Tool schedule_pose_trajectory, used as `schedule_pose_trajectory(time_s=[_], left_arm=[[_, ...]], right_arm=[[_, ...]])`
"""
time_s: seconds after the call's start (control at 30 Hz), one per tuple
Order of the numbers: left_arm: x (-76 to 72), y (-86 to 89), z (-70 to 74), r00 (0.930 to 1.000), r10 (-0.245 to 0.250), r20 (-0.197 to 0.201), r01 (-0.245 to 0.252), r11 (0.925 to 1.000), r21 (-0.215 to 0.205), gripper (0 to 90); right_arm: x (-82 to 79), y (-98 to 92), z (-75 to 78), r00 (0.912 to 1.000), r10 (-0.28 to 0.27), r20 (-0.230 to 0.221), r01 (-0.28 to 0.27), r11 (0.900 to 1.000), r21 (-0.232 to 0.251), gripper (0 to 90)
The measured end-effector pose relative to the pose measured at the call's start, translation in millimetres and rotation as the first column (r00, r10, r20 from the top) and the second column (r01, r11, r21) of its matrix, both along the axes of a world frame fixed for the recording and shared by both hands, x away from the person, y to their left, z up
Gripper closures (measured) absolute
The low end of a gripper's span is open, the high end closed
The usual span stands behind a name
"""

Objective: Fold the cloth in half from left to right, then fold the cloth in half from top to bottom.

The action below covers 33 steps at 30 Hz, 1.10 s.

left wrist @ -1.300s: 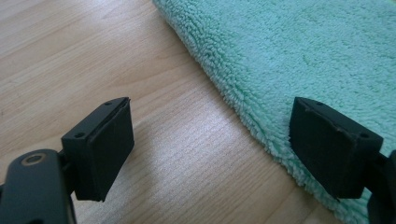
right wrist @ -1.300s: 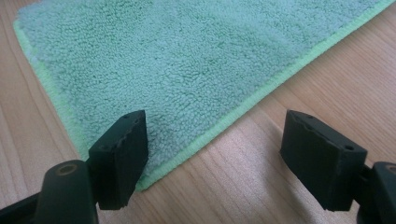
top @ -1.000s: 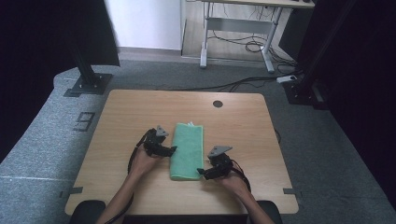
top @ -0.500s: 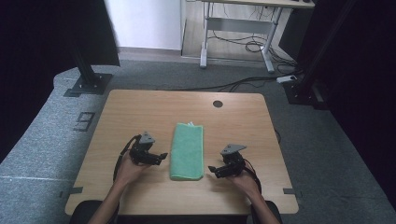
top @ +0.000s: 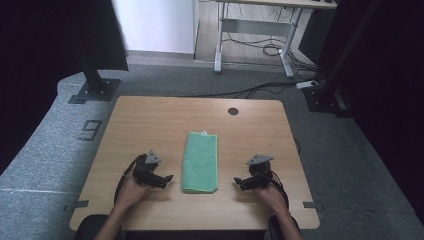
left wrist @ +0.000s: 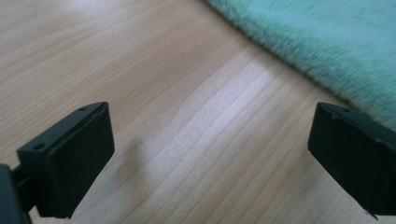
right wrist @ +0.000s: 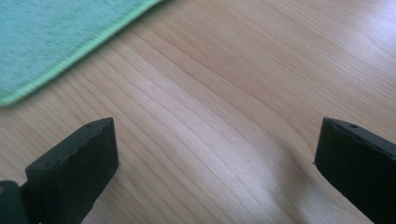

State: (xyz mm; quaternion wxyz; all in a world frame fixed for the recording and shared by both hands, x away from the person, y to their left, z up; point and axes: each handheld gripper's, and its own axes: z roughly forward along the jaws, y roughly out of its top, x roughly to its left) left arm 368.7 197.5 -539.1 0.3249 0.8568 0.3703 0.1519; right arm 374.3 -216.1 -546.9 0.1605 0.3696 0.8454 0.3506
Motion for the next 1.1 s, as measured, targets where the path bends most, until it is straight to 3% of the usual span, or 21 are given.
schedule_pose_trajectory(time_s=[0.23,0.27,0.47,1.1], left_arm=[[2.0,1.4,-8.6,1.0,-0.001,-0.008,0.001,0.9999,0.013,0.0],[2.6,2.2,-9.5,0.9999,0.004,-0.014,-0.004,1.0,-0.003,0.0],[4.8,4.1,-10.1,0.9996,-0.003,-0.027,0.002,0.9999,-0.011,0.0],[7.0,3.5,-10.0,0.9996,0.007,-0.029,-0.007,0.9999,-0.01,0.0]], right_arm=[[2.2,-8.6,-5.5,0.9996,-0.028,-0.004,0.028,1.0,-0.001,0.0],[2.4,-9.1,-6.4,0.9995,-0.03,-0.004,0.03,1.0,-0.004,0.0],[2.2,-11.1,-10.0,0.9991,-0.041,-0.01,0.041,0.999,0.02,0.0],[1.7,-10.5,-10.2,0.9986,-0.052,-0.008,0.052,0.998,0.019,0.0]])
